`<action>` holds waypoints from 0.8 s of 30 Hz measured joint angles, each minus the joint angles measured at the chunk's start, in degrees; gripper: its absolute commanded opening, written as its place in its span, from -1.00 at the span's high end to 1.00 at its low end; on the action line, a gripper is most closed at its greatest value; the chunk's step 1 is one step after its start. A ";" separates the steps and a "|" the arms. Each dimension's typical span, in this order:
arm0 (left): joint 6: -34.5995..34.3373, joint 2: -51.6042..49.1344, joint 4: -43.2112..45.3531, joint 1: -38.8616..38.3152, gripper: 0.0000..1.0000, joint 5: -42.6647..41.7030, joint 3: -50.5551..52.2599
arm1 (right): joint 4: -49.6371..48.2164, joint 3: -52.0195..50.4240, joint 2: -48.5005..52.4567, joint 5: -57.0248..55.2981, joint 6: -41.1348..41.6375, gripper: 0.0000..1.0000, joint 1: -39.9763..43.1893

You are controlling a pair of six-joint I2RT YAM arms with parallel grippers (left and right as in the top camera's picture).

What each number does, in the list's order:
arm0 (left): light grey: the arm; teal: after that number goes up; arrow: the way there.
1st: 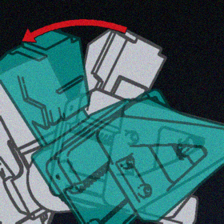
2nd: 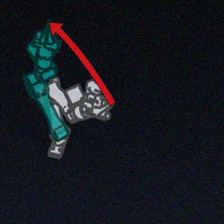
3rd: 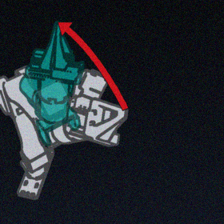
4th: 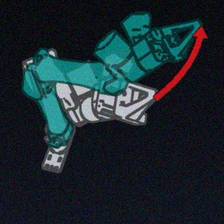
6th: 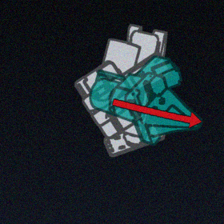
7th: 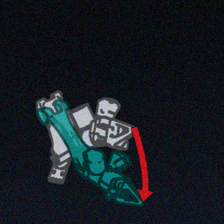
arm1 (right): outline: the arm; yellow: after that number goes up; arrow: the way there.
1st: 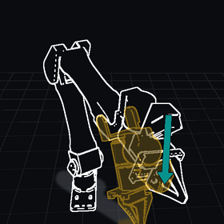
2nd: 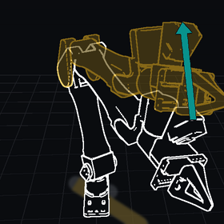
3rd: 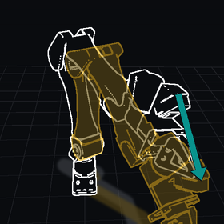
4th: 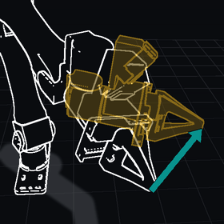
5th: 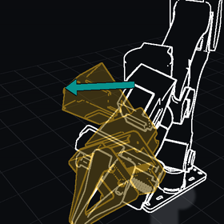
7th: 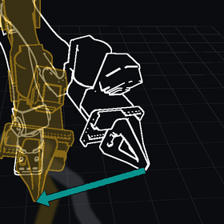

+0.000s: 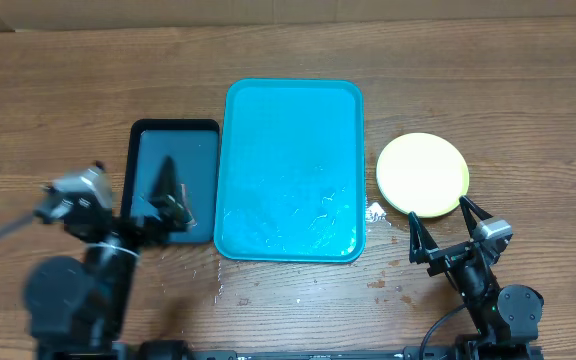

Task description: Clean dirty plates on tray and stack at the side

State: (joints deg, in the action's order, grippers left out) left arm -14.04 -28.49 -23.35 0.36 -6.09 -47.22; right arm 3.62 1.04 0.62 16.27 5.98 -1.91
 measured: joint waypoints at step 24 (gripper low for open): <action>2.01 27.63 19.87 -0.39 -1.00 -3.28 46.75 | 0.00 0.00 0.00 0.00 0.00 -0.99 0.00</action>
State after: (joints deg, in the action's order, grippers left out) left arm -12.03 -0.86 -3.49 -0.03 -9.37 -0.47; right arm 3.62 1.04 0.62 16.27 5.98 -1.91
